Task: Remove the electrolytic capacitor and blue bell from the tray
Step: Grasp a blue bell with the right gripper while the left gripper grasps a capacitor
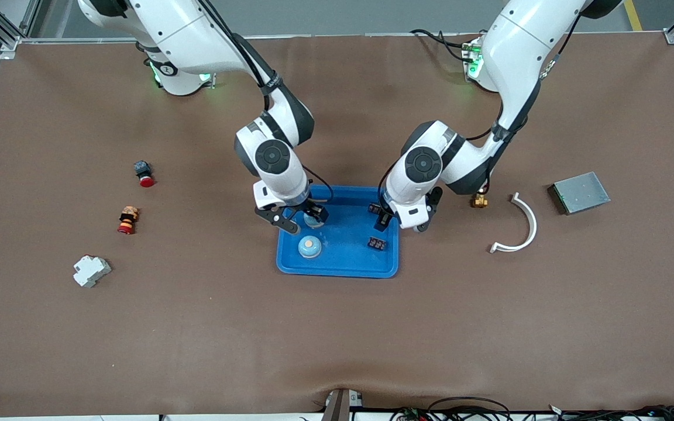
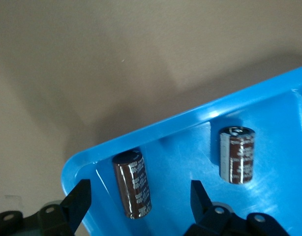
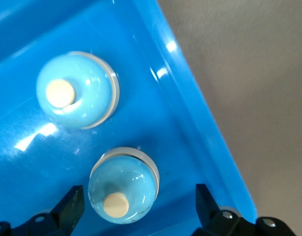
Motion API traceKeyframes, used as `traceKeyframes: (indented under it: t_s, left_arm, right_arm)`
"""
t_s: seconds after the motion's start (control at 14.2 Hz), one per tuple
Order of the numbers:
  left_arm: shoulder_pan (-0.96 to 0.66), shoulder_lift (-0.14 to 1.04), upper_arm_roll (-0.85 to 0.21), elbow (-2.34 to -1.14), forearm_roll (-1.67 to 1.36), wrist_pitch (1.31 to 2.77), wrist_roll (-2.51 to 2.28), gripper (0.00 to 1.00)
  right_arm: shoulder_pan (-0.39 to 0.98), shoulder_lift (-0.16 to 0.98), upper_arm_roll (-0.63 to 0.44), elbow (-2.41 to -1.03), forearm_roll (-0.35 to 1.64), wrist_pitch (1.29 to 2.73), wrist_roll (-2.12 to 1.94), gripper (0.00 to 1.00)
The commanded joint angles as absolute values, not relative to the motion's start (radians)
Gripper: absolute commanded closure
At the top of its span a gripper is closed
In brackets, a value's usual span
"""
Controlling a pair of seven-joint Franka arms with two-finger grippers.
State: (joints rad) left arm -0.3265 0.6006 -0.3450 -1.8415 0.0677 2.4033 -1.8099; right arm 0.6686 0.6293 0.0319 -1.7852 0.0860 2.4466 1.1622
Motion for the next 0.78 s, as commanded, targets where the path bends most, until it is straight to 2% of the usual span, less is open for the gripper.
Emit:
traceKeyframes:
  t_s: [0.0,0.35,0.56,0.71]
  left_arm:
    - [-0.351,0.626,-0.331,-1.807,0.089,2.411,-1.929,0.14]
    - [-0.383,0.666,-0.33,-1.784,0.158,2.413,-2.089,0.18]
    - [-0.388,0.68,-0.331,-1.781,0.236,2.413,-2.17,0.27]
    - [-0.396,0.687,-0.331,-1.781,0.258,2.413,-2.189,0.41]
  right_arm:
    - [0.693,0.669,0.017,-1.738,0.069,2.445,1.213,0.0]
    - [0.699,0.683,0.017,-1.723,0.069,2.445,1.215,0.0]
    - [0.699,0.693,0.017,-1.713,0.069,2.442,1.215,0.0]
    - [0.699,0.701,0.017,-1.703,0.068,2.441,1.215,0.0]
